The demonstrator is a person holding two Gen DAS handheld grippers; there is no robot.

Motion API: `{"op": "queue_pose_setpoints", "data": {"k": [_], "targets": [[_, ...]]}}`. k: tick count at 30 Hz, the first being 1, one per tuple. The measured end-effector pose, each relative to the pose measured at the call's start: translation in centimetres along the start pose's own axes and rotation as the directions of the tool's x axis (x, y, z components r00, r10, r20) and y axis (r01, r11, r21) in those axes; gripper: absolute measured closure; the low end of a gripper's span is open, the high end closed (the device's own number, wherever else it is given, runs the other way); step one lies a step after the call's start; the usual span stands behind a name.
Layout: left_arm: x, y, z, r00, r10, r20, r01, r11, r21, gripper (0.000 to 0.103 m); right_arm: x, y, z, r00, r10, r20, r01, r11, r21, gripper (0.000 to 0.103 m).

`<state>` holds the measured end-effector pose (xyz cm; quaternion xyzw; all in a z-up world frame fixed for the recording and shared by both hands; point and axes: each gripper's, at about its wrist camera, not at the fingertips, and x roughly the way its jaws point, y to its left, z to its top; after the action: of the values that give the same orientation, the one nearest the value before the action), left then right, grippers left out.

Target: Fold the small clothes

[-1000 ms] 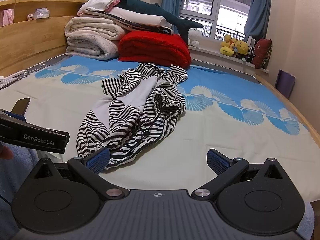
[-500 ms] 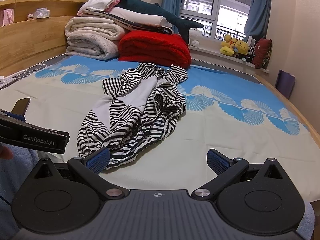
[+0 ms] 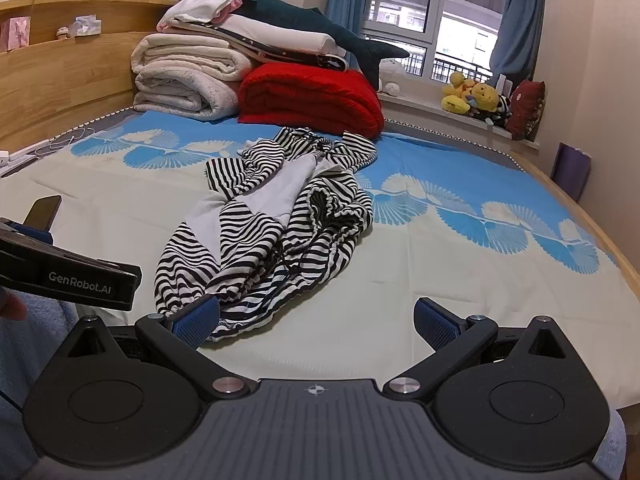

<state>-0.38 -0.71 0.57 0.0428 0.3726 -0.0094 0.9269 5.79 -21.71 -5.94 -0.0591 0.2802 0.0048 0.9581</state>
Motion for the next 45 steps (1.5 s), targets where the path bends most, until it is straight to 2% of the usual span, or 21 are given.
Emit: {"op": "queue_pose_setpoints", "data": {"k": [29,37,41,43,45], "targets": [[0.3,0.3,0.1,1.000,0.001,-0.015,-0.001,1.000,-0.006,0.000,0.1,0.0,0.3,1.000,0.006,-0.011,-0.006,1.000,0.006,0.001],[2.0,0.6,0.9,0.999,-0.006,-0.048,0.005,1.000,-0.008,0.000,1.2,-0.3,0.5,0.999,0.015,-0.037,-0.015,1.000,0.021,0.001],[5.3,2.6,2.9,0.996,-0.001,-0.094,-0.006,0.997,-0.078,0.000,5.2,-3.3,2.7,0.994,0.055,-0.097,-0.041,0.989,0.142,0.001],[7.6,3.6,3.9,0.991,0.005,-0.137,-0.022,0.993,-0.119,0.000,9.0,-5.9,4.7,0.988,0.073,-0.139,-0.038,0.970,0.240,0.001],[9.5,4.2,4.1,0.983,-0.028,-0.182,-0.003,0.986,-0.167,0.000,13.1,-8.7,6.5,0.984,0.071,-0.162,-0.009,0.935,0.355,0.001]]}}
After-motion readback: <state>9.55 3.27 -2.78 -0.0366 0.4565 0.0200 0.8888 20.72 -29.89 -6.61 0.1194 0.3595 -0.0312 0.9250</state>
